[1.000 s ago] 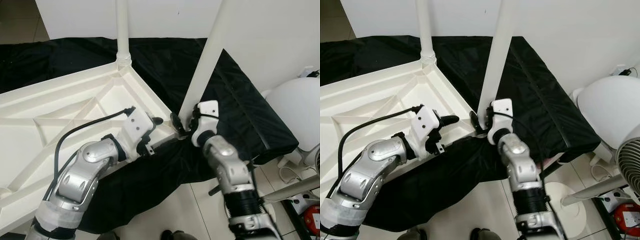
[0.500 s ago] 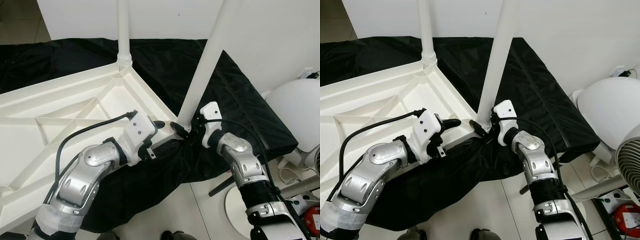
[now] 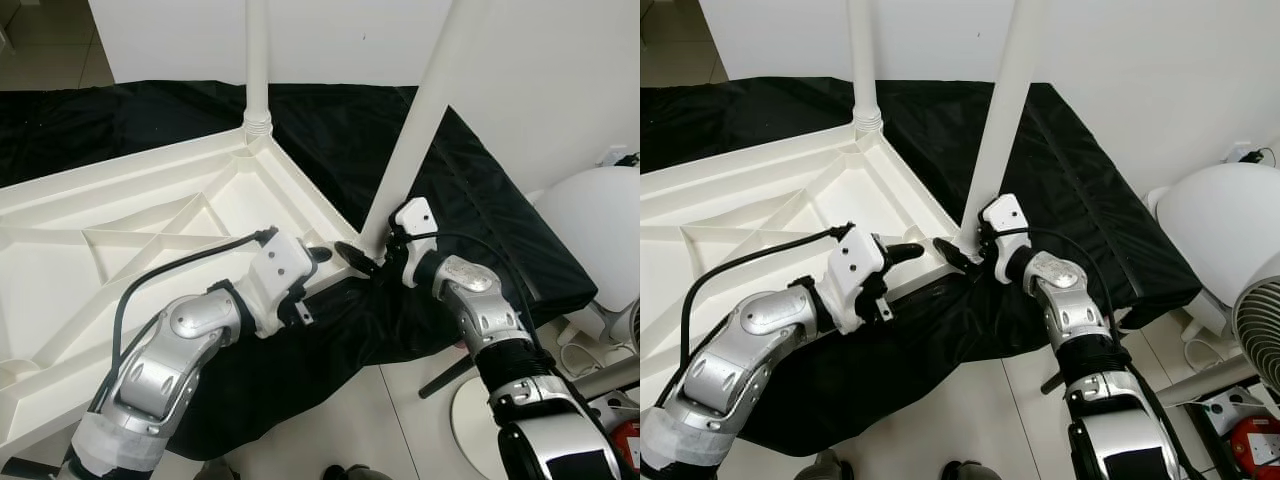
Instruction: Building children table
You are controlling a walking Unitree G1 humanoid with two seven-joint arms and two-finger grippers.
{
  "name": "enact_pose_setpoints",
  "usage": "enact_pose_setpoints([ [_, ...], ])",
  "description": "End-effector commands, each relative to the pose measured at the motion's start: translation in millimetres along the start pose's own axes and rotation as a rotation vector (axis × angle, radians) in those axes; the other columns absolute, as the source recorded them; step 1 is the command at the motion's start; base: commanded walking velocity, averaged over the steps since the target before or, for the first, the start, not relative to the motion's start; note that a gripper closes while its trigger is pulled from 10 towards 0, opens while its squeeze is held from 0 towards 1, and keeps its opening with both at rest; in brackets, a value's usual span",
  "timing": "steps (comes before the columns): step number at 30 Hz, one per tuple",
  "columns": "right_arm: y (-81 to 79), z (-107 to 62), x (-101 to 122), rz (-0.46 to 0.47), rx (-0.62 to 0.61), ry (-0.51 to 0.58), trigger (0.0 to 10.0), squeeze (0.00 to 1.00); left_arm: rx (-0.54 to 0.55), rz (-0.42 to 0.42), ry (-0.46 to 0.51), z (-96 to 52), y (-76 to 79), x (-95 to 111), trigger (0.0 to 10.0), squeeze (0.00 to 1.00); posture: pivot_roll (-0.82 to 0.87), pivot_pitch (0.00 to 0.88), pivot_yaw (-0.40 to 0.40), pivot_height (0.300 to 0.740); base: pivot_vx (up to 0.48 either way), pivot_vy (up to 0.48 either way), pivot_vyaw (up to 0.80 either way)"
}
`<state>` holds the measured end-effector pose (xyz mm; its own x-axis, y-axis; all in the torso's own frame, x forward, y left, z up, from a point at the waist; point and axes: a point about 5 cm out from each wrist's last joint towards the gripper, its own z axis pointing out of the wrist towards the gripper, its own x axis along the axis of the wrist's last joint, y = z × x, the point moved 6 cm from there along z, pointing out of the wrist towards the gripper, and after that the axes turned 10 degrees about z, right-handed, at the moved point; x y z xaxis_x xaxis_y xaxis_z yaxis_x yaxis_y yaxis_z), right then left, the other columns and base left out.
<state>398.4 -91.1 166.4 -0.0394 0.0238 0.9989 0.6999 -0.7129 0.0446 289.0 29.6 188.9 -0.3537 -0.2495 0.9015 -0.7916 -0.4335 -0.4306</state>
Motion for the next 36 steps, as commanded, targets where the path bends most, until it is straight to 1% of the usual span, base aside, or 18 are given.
enact_pose_setpoints([
  [1,-2.3,1.1,-2.2,0.004,0.011,0.002,0.0,0.0,-0.009,0.016,0.01,1.9,4.7,3.5,10.0,0.0,0.15,0.065,-0.089,0.74,0.0,0.0,0.0],
  [7,-0.3,-1.1,-5.7,0.037,-0.008,0.014,0.0,0.0,-0.001,0.011,0.011,1.6,4.3,3.5,10.0,0.0,0.15,0.067,-0.096,0.74,0.0,0.0,0.0],
  [8,1.4,-2.1,-7.1,0.055,-0.03,0.019,3.2,0.0,0.003,0.01,0.011,0.9,4.0,3.5,10.0,0.0,0.15,0.067,-0.096,0.74,0.0,0.0,0.0],
  [9,1.4,-2.1,-7.1,0.055,-0.03,0.019,3.2,0.0,0.003,0.01,0.011,0.9,4.0,3.5,10.0,0.0,0.15,0.067,-0.096,0.74,0.0,0.0,0.0],
  [10,2.9,-2.4,-7.5,0.073,-0.048,0.023,10.0,0.0,0.005,0.01,0.011,0.8,3.9,3.5,10.0,0.0,0.15,0.067,-0.096,0.74,0.0,0.0,0.0],
  [12,3.5,-2.5,-7.1,0.091,-0.06,0.03,10.0,0.0,0.006,0.01,0.011,0.7,4.0,3.5,10.0,0.0,0.15,0.067,-0.096,0.74,0.0,0.0,0.0],
  [15,8.4,-1.0,-8.0,0.144,-0.177,0.04,10.0,0.0,0.005,0.008,0.011,0.8,4.6,3.3,10.0,0.0,0.14,0.074,-0.097,0.74,0.0,0.0,0.0],
  [17,8.4,-1.0,-8.0,0.144,-0.177,0.04,10.0,0.0,0.005,0.008,0.011,0.8,4.6,3.3,10.0,0.0,0.14,0.074,-0.097,0.74,0.0,0.0,0.0],
  [18,12.0,-1.5,-8.7,0.156,-0.271,0.047,10.0,0.0,0.004,0.004,0.011,0.6,5.3,3.2,10.0,0.0,0.14,0.075,-0.093,0.74,0.0,0.0,0.0],
  [19,12.0,-1.5,-8.7,0.156,-0.271,0.047,10.0,0.0,0.004,0.004,0.011,0.6,5.3,3.2,10.0,0.0,0.14,0.075,-0.093,0.74,0.0,0.0,0.0],
  [21,15.1,-3.1,-11.8,0.208,-0.39,0.05,10.0,0.0,0.0,0.002,0.012,0.9,5.9,3.3,10.0,0.0,0.14,0.079,-0.092,0.74,0.0,0.0,0.0],
  [24,14.9,-3.6,-12.3,0.215,-0.426,0.053,10.0,0.0,-0.002,0.002,0.012,0.8,6.0,3.3,10.0,0.0,0.14,0.079,-0.092,0.74,0.0,0.0,0.0],
  [26,11.4,-4.0,-12.8,0.218,-0.515,0.067,10.0,0.0,-0.004,0.001,0.013,0.6,6.0,3.5,10.0,0.0,0.13,0.082,-0.086,0.74,0.0,0.0,0.0],
  [28,11.4,-4.0,-12.8,0.218,-0.515,0.067,10.0,0.0,-0.004,0.001,0.013,0.6,6.0,3.5,10.0,0.0,0.13,0.082,-0.086,0.74,0.0,0.0,0.0],
  [29,9.2,-4.6,-12.5,0.219,-0.561,0.079,10.0,0.0,-0.004,0.0,0.013,0.6,5.9,3.4,10.0,0.0,0.13,0.082,-0.085,0.74,0.0,0.0,0.0],
  [30,6.3,-5.0,-12.9,0.241,-0.614,0.097,10.0,0.0,-0.003,-0.002,0.013,0.5,5.7,3.4,10.0,0.0,0.13,0.085,-0.089,0.74,0.0,0.0,0.0],
  [35,-4.3,-3.7,-11.4,0.309,-0.697,0.136,10.0,0.0,-0.006,-0.004,0.014,1.2,6.3,3.7,10.0,0.0,0.13,0.089,-0.084,0.74,0.0,0.0,0.0],
  [36,-9.3,-1.2,-8.9,0.322,-0.675,0.149,10.0,1.0,-0.004,-0.005,0.015,1.4,6.1,4.0,10.0,0.0,0.13,0.086,-0.084,0.74,0.0,0.0,0.0],
])
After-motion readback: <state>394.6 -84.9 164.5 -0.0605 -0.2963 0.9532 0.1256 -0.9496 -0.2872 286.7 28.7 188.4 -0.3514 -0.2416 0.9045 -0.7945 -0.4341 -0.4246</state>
